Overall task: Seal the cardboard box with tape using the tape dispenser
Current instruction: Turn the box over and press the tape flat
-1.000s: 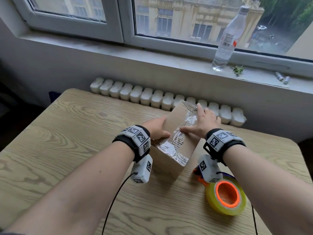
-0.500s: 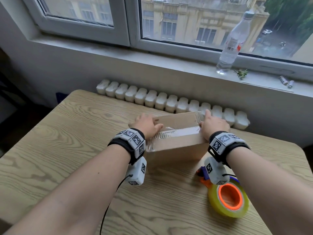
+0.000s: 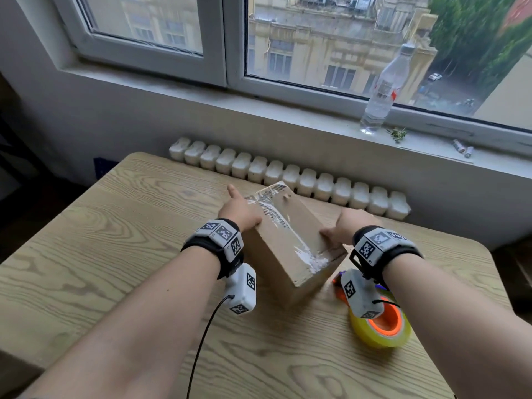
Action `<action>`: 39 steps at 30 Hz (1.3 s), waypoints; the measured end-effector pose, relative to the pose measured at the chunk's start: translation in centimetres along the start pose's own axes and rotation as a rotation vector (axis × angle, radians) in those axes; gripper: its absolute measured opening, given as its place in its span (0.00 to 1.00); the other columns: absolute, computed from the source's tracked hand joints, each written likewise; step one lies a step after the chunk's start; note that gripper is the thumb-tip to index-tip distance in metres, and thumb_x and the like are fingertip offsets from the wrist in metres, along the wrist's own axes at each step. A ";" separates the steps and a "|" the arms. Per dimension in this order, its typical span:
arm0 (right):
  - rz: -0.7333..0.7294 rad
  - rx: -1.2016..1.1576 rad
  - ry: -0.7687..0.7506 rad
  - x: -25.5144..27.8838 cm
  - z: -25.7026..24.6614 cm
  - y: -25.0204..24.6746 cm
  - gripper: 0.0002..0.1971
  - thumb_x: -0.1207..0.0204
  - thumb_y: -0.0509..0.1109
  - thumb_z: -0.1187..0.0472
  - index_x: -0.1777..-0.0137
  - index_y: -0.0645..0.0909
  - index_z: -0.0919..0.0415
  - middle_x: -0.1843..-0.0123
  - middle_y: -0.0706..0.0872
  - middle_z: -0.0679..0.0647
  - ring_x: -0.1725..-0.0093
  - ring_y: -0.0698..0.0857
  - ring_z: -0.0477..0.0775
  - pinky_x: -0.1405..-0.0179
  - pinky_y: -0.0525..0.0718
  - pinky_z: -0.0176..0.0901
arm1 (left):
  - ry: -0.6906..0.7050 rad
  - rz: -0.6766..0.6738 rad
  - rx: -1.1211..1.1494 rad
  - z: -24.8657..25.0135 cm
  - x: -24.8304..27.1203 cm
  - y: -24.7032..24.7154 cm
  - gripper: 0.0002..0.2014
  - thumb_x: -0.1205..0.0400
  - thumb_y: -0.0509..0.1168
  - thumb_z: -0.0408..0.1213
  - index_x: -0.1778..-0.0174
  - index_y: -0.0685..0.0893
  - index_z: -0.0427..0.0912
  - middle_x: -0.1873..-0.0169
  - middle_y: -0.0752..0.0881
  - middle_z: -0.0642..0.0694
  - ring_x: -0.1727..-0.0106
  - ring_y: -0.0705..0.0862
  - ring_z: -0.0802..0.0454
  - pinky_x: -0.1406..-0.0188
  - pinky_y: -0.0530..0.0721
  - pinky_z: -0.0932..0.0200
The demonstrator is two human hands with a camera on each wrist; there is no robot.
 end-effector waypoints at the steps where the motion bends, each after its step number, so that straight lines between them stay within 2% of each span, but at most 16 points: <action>1: -0.035 -0.038 -0.009 0.5 -0.2 0.4 0.21 0.27 0.67 0.41 0.71 0.76 0.58 0.63 0.84 0.54 0.62 0.83 0.57 0.62 0.80 0.42 | 0.040 -0.013 0.009 0.5 0.6 0.0 0.49 0.21 0.68 0.36 0.17 0.36 0.37 0.29 0.77 0.32 0.37 0.83 0.38 0.34 0.81 0.47; 2: -0.074 -0.079 -0.018 1.1 -0.5 0.8 0.20 0.25 0.67 0.43 0.70 0.77 0.58 0.65 0.84 0.54 0.64 0.83 0.56 0.63 0.81 0.43 | 0.085 -0.041 -0.002 1.2 1.2 0.2 0.45 0.21 0.68 0.34 0.16 0.44 0.34 0.28 0.75 0.32 0.34 0.81 0.37 0.32 0.79 0.46; 4: -0.142 -0.144 -0.051 2.0 -1.1 1.7 0.20 0.23 0.66 0.47 0.72 0.80 0.59 0.68 0.84 0.53 0.66 0.82 0.55 0.60 0.84 0.46 | 0.172 -0.105 -0.041 2.2 2.1 1.1 0.32 0.21 0.70 0.32 0.23 0.64 0.33 0.29 0.76 0.34 0.31 0.79 0.38 0.31 0.77 0.47; 5: -0.179 -0.158 -0.070 2.6 -1.4 2.2 0.21 0.23 0.65 0.49 0.75 0.80 0.58 0.68 0.85 0.52 0.64 0.83 0.54 0.54 0.87 0.47 | 0.203 -0.134 -0.055 2.4 2.6 1.5 0.31 0.22 0.71 0.33 0.25 0.67 0.35 0.30 0.78 0.36 0.30 0.78 0.40 0.31 0.77 0.49; 6: -0.221 -0.160 -0.088 3.1 -1.6 2.6 0.22 0.22 0.64 0.51 0.78 0.81 0.56 0.68 0.85 0.50 0.62 0.83 0.53 0.50 0.87 0.46 | 0.208 -0.165 -0.066 2.3 2.8 2.1 0.33 0.23 0.72 0.34 0.23 0.66 0.37 0.28 0.77 0.37 0.28 0.77 0.41 0.30 0.75 0.50; 7: -0.261 -0.154 -0.111 3.7 -1.8 3.0 0.23 0.21 0.63 0.52 0.79 0.81 0.56 0.69 0.85 0.48 0.62 0.83 0.51 0.50 0.86 0.43 | 0.225 -0.186 -0.066 2.3 3.0 2.6 0.38 0.24 0.73 0.34 0.20 0.62 0.39 0.25 0.73 0.39 0.25 0.74 0.42 0.29 0.73 0.50; 9: -0.300 -0.135 -0.153 4.6 -2.1 3.4 0.22 0.20 0.61 0.54 0.77 0.81 0.54 0.71 0.81 0.46 0.68 0.79 0.46 0.61 0.81 0.35 | 0.267 -0.222 -0.093 2.2 3.2 3.6 0.44 0.25 0.74 0.35 0.16 0.55 0.42 0.19 0.65 0.43 0.20 0.67 0.45 0.25 0.68 0.50; 11: -0.276 -0.148 -0.156 5.0 -1.9 3.4 0.21 0.19 0.61 0.56 0.75 0.81 0.53 0.74 0.78 0.44 0.73 0.74 0.43 0.70 0.74 0.32 | 0.316 -0.218 -0.153 2.4 3.4 4.2 0.45 0.25 0.74 0.36 0.16 0.54 0.44 0.18 0.60 0.42 0.19 0.63 0.44 0.23 0.65 0.50; 13: -0.235 -0.168 -0.151 5.1 -1.4 3.1 0.17 0.19 0.62 0.57 0.66 0.87 0.55 0.73 0.77 0.46 0.72 0.74 0.44 0.70 0.72 0.35 | 0.337 -0.186 -0.201 2.5 3.6 4.5 0.44 0.23 0.72 0.40 0.16 0.53 0.45 0.16 0.54 0.40 0.17 0.60 0.42 0.20 0.62 0.49; 15: -0.179 -0.174 -0.147 5.3 -0.4 2.4 0.16 0.18 0.61 0.56 0.51 0.89 0.61 0.65 0.85 0.52 0.64 0.81 0.50 0.62 0.78 0.41 | 0.376 -0.117 -0.242 3.1 3.7 4.5 0.42 0.21 0.69 0.44 0.16 0.52 0.47 0.16 0.51 0.39 0.15 0.54 0.41 0.18 0.57 0.46; 17: -0.086 -0.188 -0.131 5.4 0.9 1.3 0.17 0.17 0.60 0.56 0.41 0.86 0.62 0.47 0.89 0.58 0.45 0.85 0.57 0.47 0.81 0.45 | 0.454 -0.066 -0.290 4.6 3.9 4.6 0.39 0.20 0.66 0.46 0.16 0.53 0.46 0.16 0.52 0.41 0.15 0.52 0.43 0.17 0.57 0.46; 18: -0.041 -0.192 -0.122 5.6 1.6 0.7 0.16 0.17 0.59 0.56 0.38 0.85 0.61 0.41 0.88 0.57 0.40 0.84 0.58 0.42 0.79 0.45 | 0.499 -0.065 -0.324 5.6 4.2 4.9 0.37 0.19 0.65 0.46 0.16 0.54 0.45 0.16 0.54 0.41 0.15 0.53 0.44 0.17 0.57 0.45; 20: 0.017 -0.209 -0.104 5.8 3.2 -0.1 0.16 0.17 0.58 0.57 0.36 0.83 0.58 0.36 0.86 0.56 0.36 0.82 0.58 0.39 0.78 0.45 | 0.579 -0.084 -0.392 7.9 5.1 6.0 0.35 0.18 0.63 0.47 0.17 0.57 0.44 0.17 0.56 0.42 0.16 0.56 0.45 0.17 0.58 0.44; 27: 0.033 -0.271 0.009 6.8 10.8 1.0 0.16 0.18 0.61 0.57 0.34 0.82 0.56 0.33 0.84 0.54 0.34 0.81 0.55 0.36 0.77 0.45 | 0.770 -0.095 -0.610 14.3 7.9 12.5 0.28 0.19 0.61 0.48 0.22 0.69 0.49 0.23 0.70 0.47 0.21 0.68 0.45 0.22 0.65 0.42; 34: -0.037 -0.326 0.100 5.9 17.6 5.3 0.16 0.21 0.65 0.59 0.35 0.83 0.53 0.34 0.84 0.53 0.34 0.80 0.54 0.38 0.76 0.42 | 0.750 -0.230 -0.788 15.5 7.4 19.3 0.24 0.18 0.61 0.45 0.25 0.72 0.49 0.25 0.74 0.47 0.24 0.71 0.45 0.25 0.67 0.44; 39: -0.128 -0.351 0.073 3.4 17.9 8.9 0.19 0.25 0.70 0.58 0.33 0.80 0.51 0.32 0.82 0.51 0.34 0.81 0.53 0.38 0.78 0.43 | 0.692 -0.319 -0.867 14.6 6.3 22.8 0.24 0.18 0.61 0.46 0.24 0.72 0.49 0.26 0.74 0.46 0.25 0.72 0.44 0.28 0.68 0.47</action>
Point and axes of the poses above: each hand's wrist, its own x-axis away from the middle knuckle, its own y-axis out of the palm, z = x × y, the point moved 6 cm from there along -x, towards the middle knuckle
